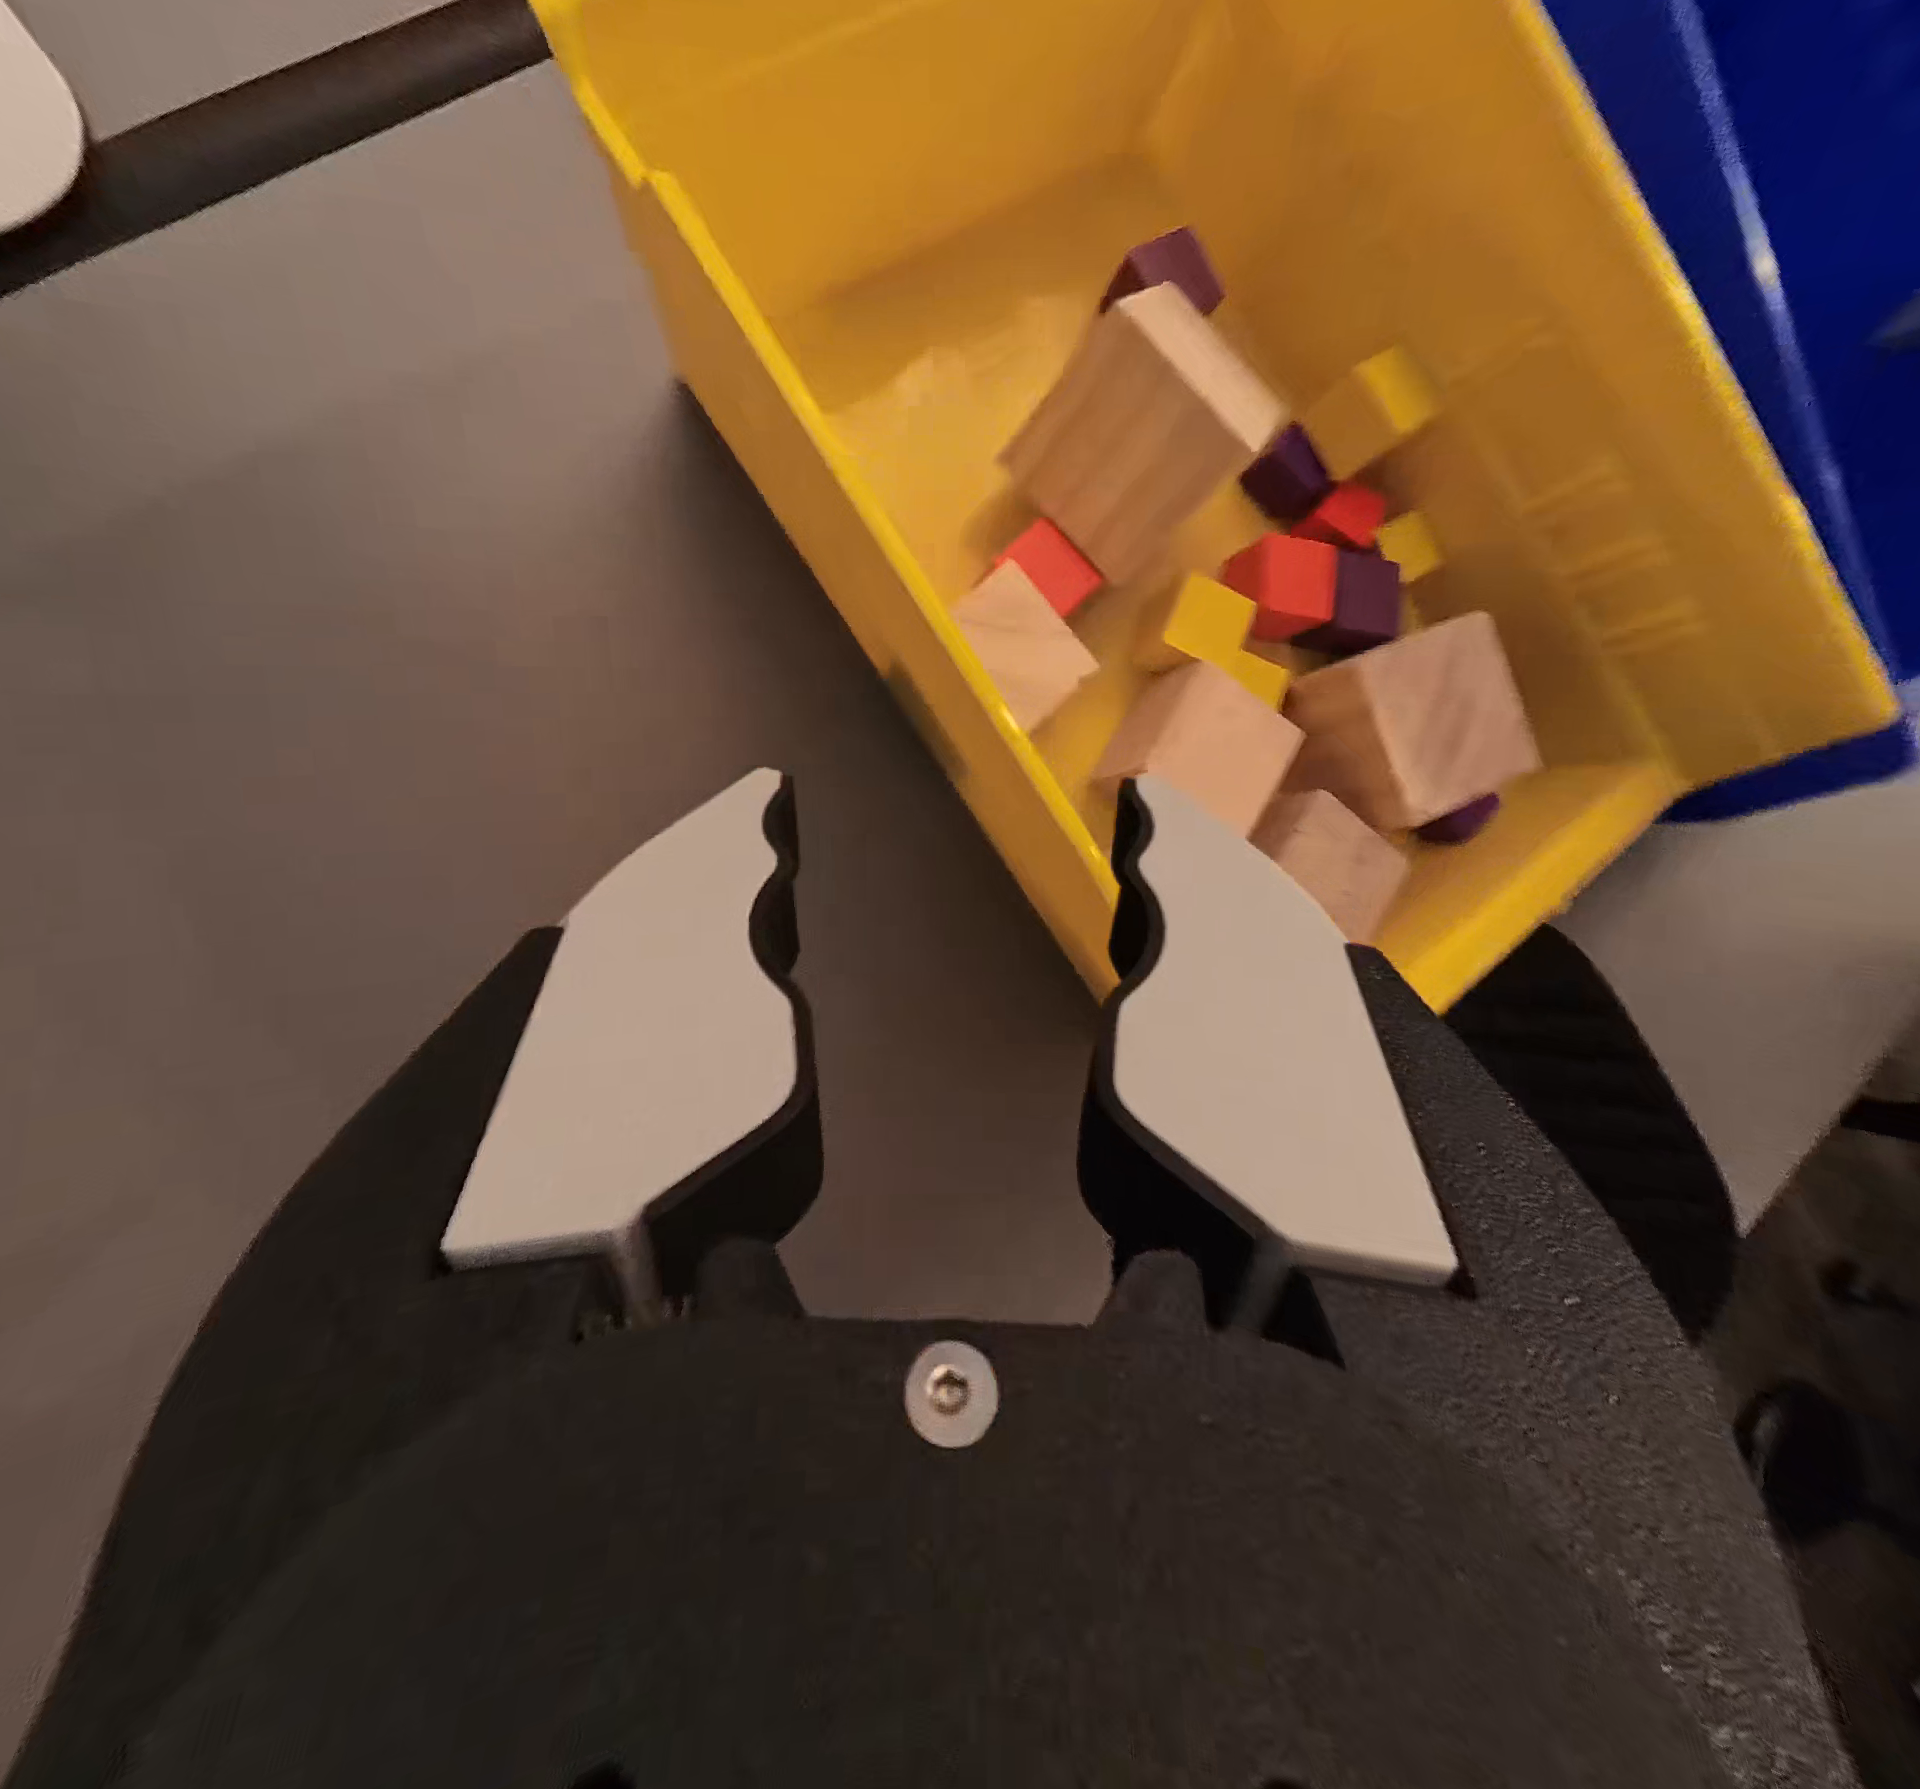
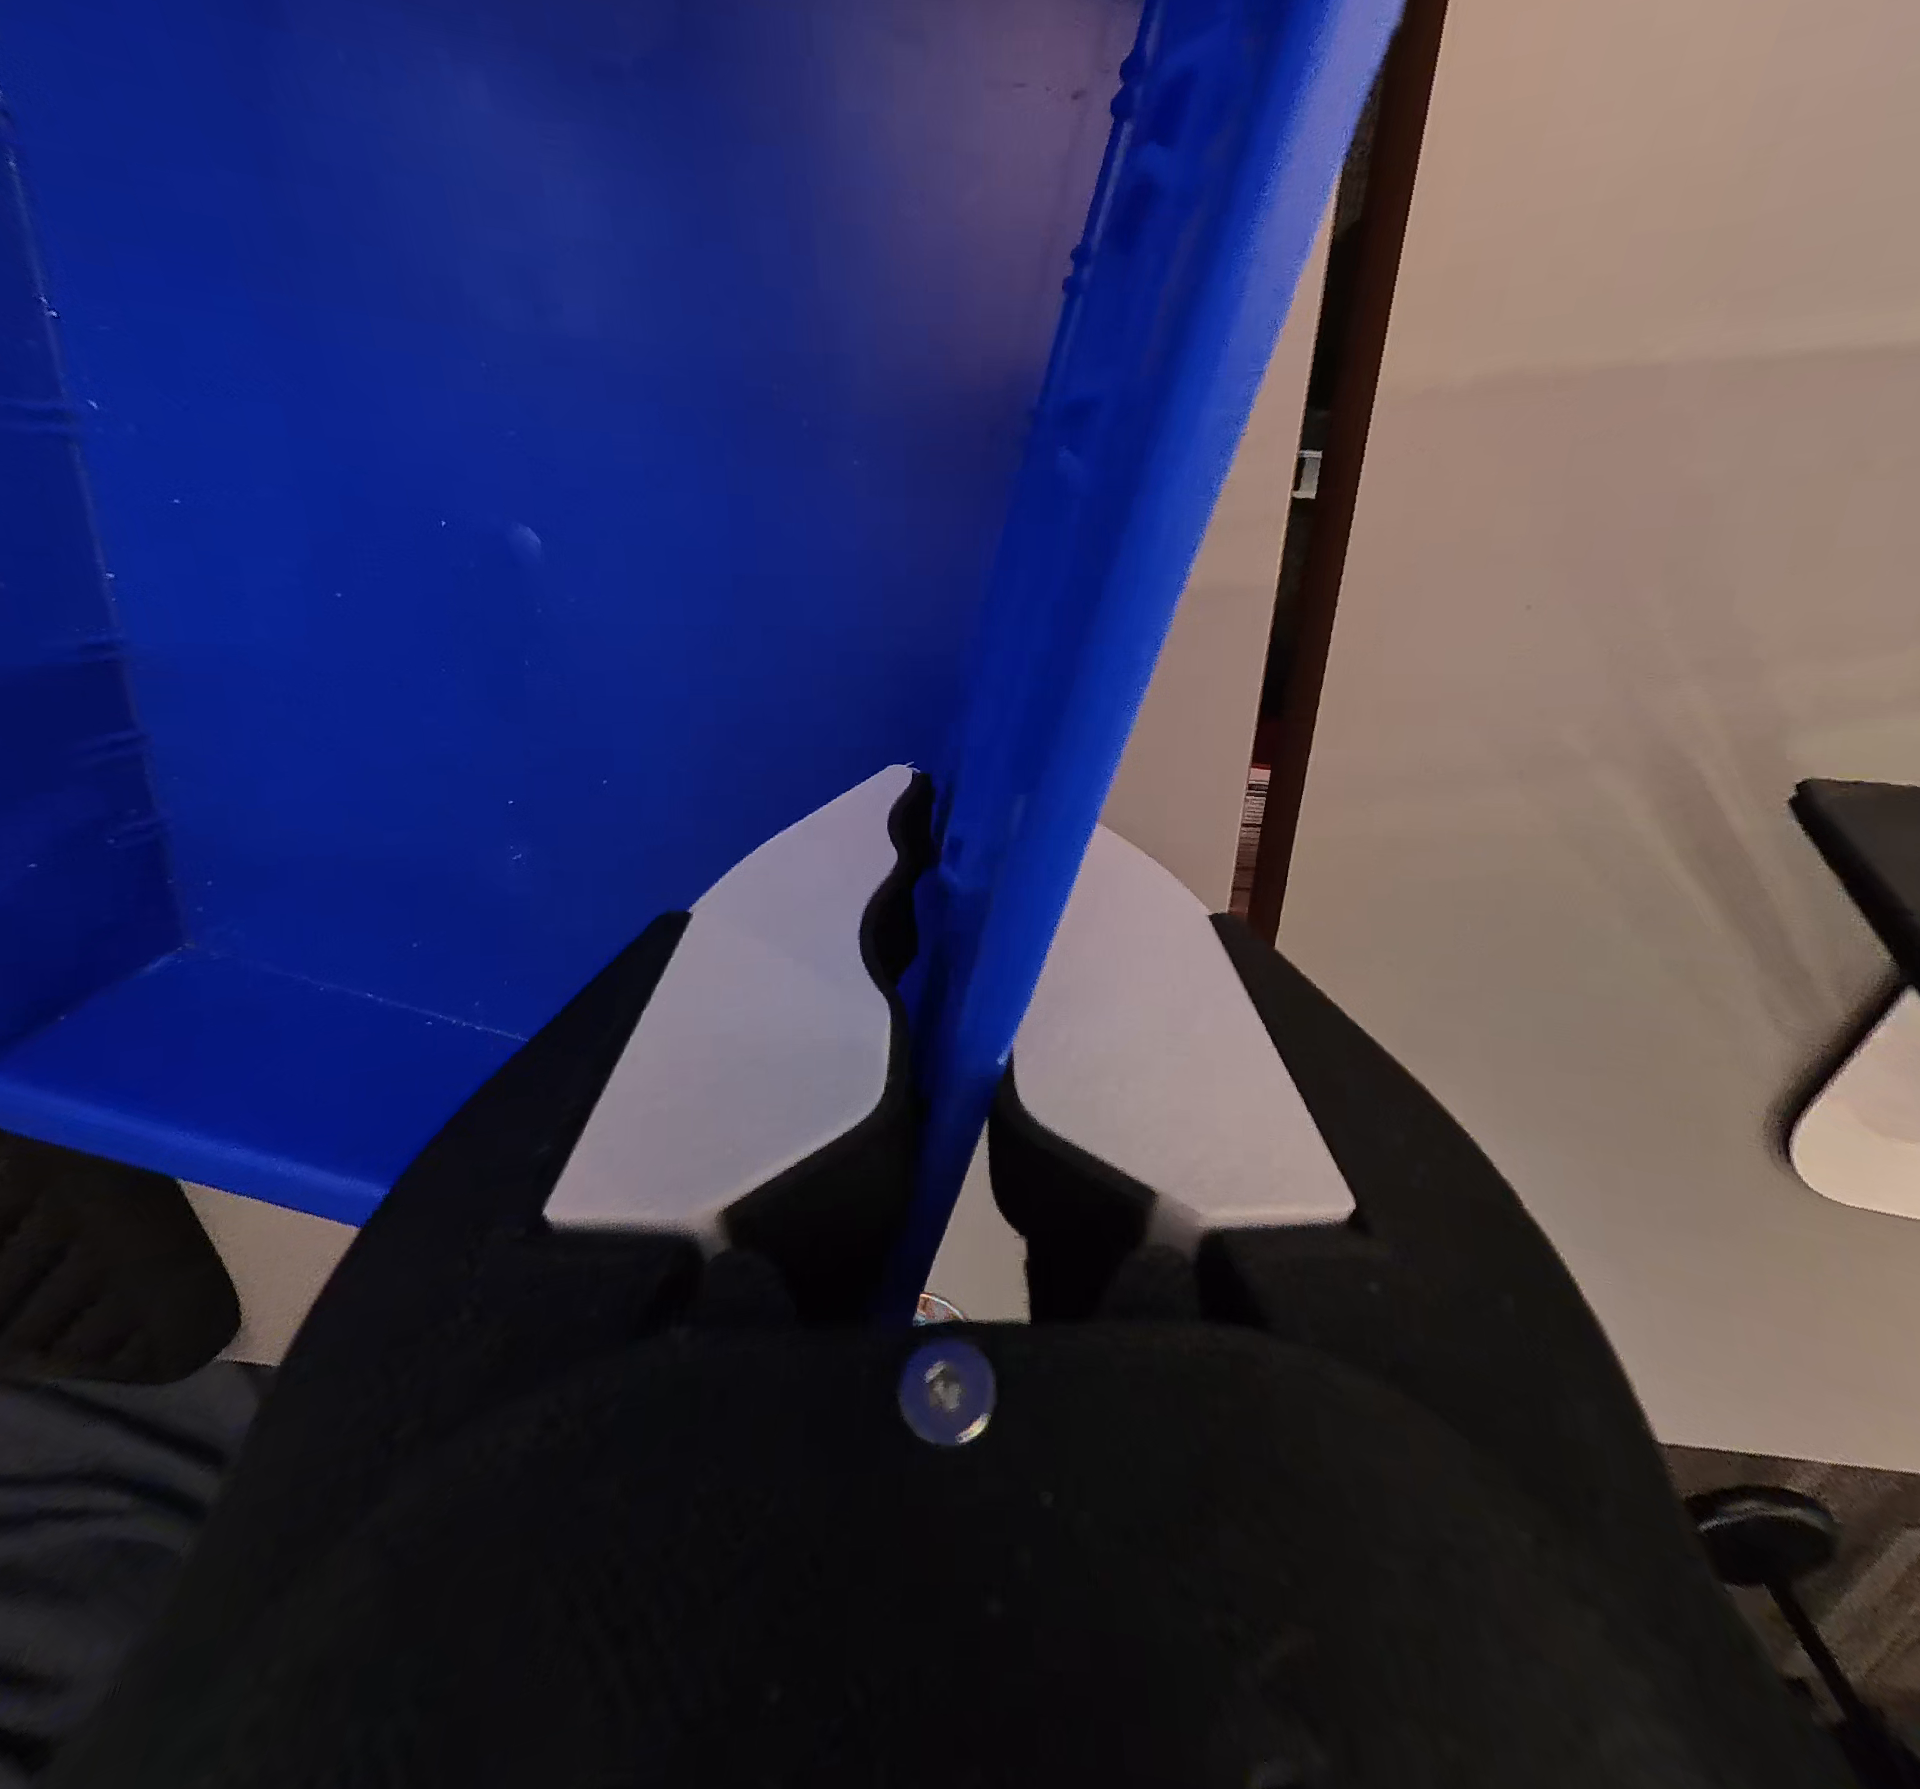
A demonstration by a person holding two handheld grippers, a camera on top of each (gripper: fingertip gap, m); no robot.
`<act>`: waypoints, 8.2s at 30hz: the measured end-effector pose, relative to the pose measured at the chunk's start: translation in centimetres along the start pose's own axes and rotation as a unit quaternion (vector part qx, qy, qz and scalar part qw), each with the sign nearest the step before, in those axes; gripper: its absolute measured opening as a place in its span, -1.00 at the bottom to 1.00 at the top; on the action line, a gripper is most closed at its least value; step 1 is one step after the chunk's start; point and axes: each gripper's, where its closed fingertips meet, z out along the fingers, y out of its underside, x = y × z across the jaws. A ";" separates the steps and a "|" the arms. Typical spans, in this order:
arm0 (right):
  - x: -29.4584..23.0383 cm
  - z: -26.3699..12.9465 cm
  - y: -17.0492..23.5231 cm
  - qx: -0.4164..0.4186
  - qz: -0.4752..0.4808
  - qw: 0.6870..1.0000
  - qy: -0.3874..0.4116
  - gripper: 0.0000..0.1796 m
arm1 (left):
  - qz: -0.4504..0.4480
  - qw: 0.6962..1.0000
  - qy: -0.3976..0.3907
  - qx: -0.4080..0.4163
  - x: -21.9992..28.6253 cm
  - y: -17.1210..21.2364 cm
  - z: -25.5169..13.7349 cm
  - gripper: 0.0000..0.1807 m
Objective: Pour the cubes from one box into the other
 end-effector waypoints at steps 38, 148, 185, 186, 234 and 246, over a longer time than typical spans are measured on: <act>-13.8 2.2 -3.3 -0.014 -0.063 0.998 -0.017 -0.91 | -0.123 0.962 -0.047 -0.240 -23.6 12.3 -10.3 -0.95; -55.8 -12.0 -12.9 0.525 -0.376 0.757 -0.099 -0.60 | 0.028 0.789 -0.452 0.416 -34.0 5.9 -38.9 -0.31; -53.8 -10.5 -14.0 0.504 -0.373 0.779 -0.007 -0.58 | -0.039 0.886 -0.373 0.275 -37.5 10.8 -34.9 -0.39; -54.2 -10.6 -13.7 0.503 -0.371 0.780 -0.025 -0.57 | -0.068 0.903 -0.348 0.243 -37.9 12.2 -33.9 -0.41; -71.2 8.9 -10.1 -0.067 -0.189 0.979 -0.035 -0.92 | -0.171 0.966 -0.117 -0.153 -36.5 22.3 -19.1 -0.92; -61.9 8.1 -11.1 -0.059 -0.128 0.989 -0.037 -0.93 | -0.118 0.968 -0.126 -0.184 -30.7 17.6 -13.9 -0.92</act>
